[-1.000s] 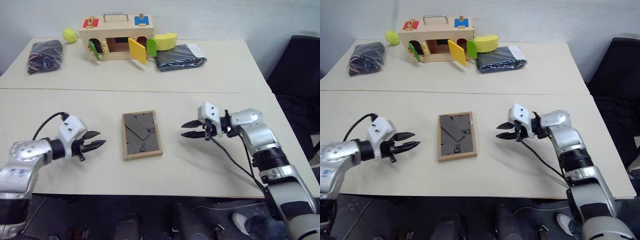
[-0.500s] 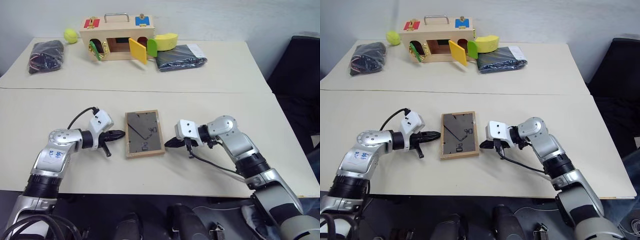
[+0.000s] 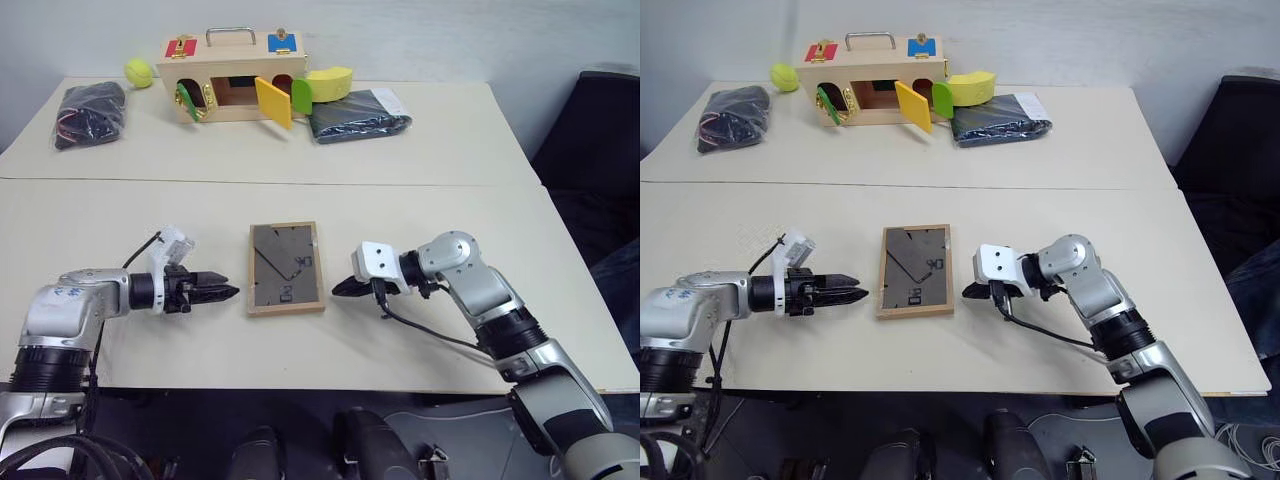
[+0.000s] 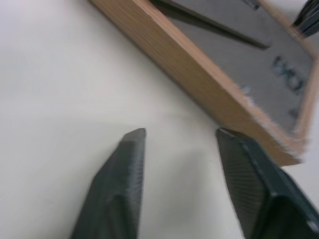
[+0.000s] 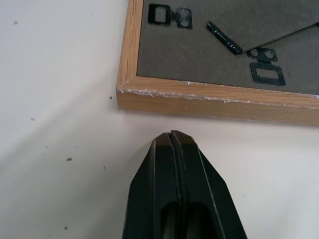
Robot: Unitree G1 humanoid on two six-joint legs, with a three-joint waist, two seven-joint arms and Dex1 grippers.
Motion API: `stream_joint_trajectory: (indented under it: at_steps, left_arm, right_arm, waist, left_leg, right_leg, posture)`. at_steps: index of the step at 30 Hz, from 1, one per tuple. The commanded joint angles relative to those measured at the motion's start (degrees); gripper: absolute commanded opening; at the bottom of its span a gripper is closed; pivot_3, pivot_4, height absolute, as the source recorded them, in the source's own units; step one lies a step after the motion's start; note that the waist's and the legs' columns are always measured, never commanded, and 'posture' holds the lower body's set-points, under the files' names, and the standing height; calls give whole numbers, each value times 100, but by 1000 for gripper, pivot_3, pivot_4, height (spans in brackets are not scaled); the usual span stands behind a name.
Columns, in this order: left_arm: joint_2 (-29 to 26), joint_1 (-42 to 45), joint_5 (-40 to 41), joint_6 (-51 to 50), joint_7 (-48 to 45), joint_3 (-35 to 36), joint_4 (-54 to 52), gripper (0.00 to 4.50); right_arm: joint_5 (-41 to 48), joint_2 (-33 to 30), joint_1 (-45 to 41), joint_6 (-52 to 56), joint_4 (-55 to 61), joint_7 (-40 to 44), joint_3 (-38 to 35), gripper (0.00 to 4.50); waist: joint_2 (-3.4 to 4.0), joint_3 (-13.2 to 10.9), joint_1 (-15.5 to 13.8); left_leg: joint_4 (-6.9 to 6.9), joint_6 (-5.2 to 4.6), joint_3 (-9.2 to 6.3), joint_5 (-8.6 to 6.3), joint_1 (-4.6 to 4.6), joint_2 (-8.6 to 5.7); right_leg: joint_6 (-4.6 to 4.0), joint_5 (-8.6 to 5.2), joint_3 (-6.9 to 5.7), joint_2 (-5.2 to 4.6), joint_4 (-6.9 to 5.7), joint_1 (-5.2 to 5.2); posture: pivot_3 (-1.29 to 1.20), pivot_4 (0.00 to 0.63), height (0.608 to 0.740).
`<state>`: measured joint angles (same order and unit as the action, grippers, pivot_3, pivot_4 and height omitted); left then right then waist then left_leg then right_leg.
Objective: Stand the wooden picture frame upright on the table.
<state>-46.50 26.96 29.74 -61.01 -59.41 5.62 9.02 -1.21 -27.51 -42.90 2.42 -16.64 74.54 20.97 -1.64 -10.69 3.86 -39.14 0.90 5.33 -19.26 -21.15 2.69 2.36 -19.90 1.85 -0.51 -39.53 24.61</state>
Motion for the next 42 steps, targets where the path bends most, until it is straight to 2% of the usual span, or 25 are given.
stream_joint_trajectory:
  at_steps: [1,3,4,9,18,20,23,27,30,33,35,38,41,42]
  left_arm:
    - [132,156,437,-1163,108,65,243,3805]
    - [252,233,447,-1362,266,20,252,4431]
    - [348,262,428,-1445,367,-50,271,4472]
    - [628,220,387,-1595,505,-478,120,4472]
    - [1677,797,539,-2196,1079,-381,238,4472]
    - [1769,913,608,-2314,1127,-248,256,4472]
    - [1693,995,631,-2357,1121,-125,268,3880]
    - [1495,1043,628,-2250,1063,9,381,2635]
    - [1366,1058,734,-2228,998,171,364,1765]
    - [1314,1069,995,-2346,969,394,142,1111]
    - [1306,1065,1158,-2384,958,507,-69,1115]
    - [1315,1046,1349,-2411,955,588,-514,1115]
    - [1361,1050,1461,-2416,1032,567,-866,1115]
    - [1389,1072,1504,-2441,1061,562,-950,1115]
  right_arm:
    - [-186,-69,-214,-467,-142,-18,73,0]
    - [-270,-46,-254,-626,-266,-80,117,0]
    - [-342,-23,-279,-740,-330,-134,158,0]
    - [-541,144,-358,-956,-500,-279,270,0]
    - [-627,380,-366,-950,-464,-344,360,0]
    - [-635,371,-335,-961,-455,-347,349,0]
    - [-649,334,-301,-977,-457,-379,313,0]
    - [-582,263,-238,-920,-415,-475,183,0]
    - [-113,-84,-77,-337,-4,-151,-158,578]
    - [777,-462,63,924,776,303,-617,1593]
    - [1462,-542,-16,1989,1235,377,-957,2260]
    - [2340,-369,-309,3503,1612,65,-1406,3304]
    - [2625,-107,-500,4062,1641,-294,-1501,4304]
    - [2677,2,-574,4156,1584,-424,-1519,4500]
  waist:
    - [0,0,6]
    - [0,0,4]
    - [0,0,2]
    - [11,18,-64]
    - [22,33,-193]
    - [20,34,-210]
    - [20,34,-183]
    - [20,33,-121]
    - [20,33,-75]
    - [20,31,-79]
    - [24,29,-41]
    - [24,28,-13]
    - [24,28,-17]
    - [24,28,-28]
  left_leg:
    - [0,0,0,0,1,0]
    - [0,0,-1,0,1,0]
    - [0,0,-1,0,1,0]
    - [-6,0,-1,0,10,-3]
    - [-9,-2,-4,-1,13,-10]
    - [-10,-2,-4,-1,13,-11]
    - [-11,-2,-3,-1,11,-9]
    - [-10,4,-4,2,7,-5]
    - [-10,6,-5,3,4,-4]
    - [-11,6,-7,3,1,-4]
    - [-11,7,-6,4,1,-2]
    - [-6,17,-6,9,3,3]
    - [-6,20,-7,11,2,3]
    - [-5,20,-8,11,3,3]
  right_leg:
    - [0,0,0,0,-1,0]
    - [0,0,-1,-1,0,-2]
    - [0,0,-1,0,0,-2]
    - [0,0,0,-5,0,-10]
    - [2,1,-2,-11,1,-19]
    - [3,1,-2,-11,1,-20]
    - [3,1,-1,-9,1,-17]
    - [3,1,-2,-4,-1,-10]
    - [3,1,-3,-4,-2,-9]
    - [3,1,-4,-4,-1,-9]
    - [3,1,-2,-3,-4,-7]
    - [-1,0,0,5,-14,1]
    - [-5,-3,0,4,-20,6]
    - [-5,-3,-1,4,-17,4]
  posture:
    - [0,150,740]
    - [0,150,740]
    - [0,150,740]
    - [0,150,740]
    - [0,150,740]
    - [0,150,740]
    - [0,150,740]
    - [0,150,740]
    - [0,150,740]
    - [0,150,740]
    - [0,150,740]
    - [0,150,740]
    - [0,150,740]
    - [0,150,740]
